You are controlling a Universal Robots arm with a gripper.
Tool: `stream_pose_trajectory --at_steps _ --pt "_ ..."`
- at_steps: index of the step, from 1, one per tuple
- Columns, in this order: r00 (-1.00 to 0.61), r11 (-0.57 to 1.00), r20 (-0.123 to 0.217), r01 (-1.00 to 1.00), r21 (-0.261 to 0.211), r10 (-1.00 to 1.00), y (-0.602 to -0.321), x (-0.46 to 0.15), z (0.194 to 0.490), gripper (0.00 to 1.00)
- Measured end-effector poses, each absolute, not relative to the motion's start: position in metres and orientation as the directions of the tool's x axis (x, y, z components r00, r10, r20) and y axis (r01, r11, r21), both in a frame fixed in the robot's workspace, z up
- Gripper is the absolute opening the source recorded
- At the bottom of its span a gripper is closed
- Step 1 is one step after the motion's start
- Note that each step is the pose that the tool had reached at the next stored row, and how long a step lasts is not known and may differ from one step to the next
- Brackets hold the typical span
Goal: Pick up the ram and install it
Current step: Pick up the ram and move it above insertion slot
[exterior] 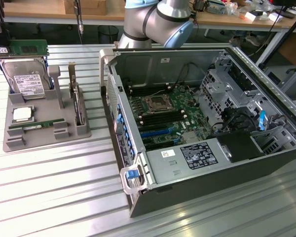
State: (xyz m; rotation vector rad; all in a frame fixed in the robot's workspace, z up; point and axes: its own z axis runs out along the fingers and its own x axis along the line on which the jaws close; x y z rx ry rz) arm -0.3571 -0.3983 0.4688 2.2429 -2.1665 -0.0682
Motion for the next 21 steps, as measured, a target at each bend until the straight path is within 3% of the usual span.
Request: stream_pose_trajectory --at_steps 21 --pt "0.041 -0.042 -0.016 -0.998 0.05 -0.999 -0.398 -0.335 0.468 0.12"
